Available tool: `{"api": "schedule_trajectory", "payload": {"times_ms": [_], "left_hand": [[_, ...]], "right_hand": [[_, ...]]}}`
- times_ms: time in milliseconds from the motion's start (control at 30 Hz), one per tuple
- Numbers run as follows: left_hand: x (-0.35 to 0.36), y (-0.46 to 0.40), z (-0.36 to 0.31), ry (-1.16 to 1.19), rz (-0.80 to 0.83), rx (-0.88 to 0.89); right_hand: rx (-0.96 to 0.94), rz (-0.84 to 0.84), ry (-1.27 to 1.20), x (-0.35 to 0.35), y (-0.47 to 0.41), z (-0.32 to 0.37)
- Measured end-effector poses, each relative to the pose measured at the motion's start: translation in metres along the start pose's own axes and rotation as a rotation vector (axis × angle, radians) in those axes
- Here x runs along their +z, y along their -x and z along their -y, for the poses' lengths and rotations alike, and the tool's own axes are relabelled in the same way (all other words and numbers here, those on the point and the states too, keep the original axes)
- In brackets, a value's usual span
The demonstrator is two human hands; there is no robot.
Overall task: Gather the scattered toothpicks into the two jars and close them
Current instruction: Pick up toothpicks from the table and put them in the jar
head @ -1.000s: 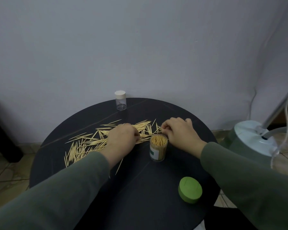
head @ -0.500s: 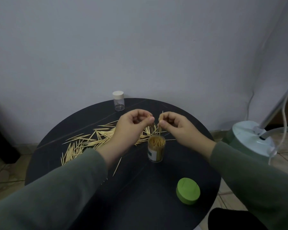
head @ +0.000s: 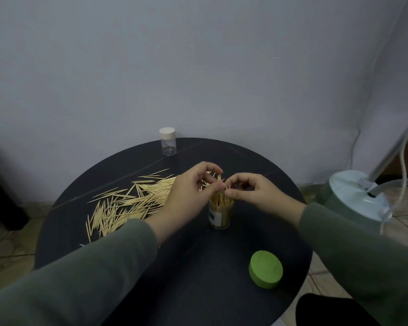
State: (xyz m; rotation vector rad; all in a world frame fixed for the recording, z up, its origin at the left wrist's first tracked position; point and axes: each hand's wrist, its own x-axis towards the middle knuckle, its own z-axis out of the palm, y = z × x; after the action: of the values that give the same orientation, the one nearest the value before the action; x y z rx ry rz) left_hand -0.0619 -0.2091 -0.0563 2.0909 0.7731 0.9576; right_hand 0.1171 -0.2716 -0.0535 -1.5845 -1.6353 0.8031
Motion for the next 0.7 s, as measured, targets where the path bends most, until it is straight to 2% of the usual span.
{"api": "schedule_trajectory", "payload": {"times_ms": [167,333,567,700], "left_hand": [[-0.002,0.000,0.004,-0.090,-0.038,0.081],[-0.010,-0.001,0.002,-0.133,-0.108,0.139],[-0.005,0.003,0.004,-0.189,-0.020,0.149],[-0.003,0.005,0.002,-0.123,-0.035,0.111]], "right_hand": [[-0.031,0.037,0.043,-0.004,0.003,-0.002],[0.010,0.151,0.328,-0.005,0.003,-0.008],[-0.001,0.133,0.344,-0.001,-0.001,-0.007],[-0.008,0.132,0.333,0.000,-0.002,-0.007]]}}
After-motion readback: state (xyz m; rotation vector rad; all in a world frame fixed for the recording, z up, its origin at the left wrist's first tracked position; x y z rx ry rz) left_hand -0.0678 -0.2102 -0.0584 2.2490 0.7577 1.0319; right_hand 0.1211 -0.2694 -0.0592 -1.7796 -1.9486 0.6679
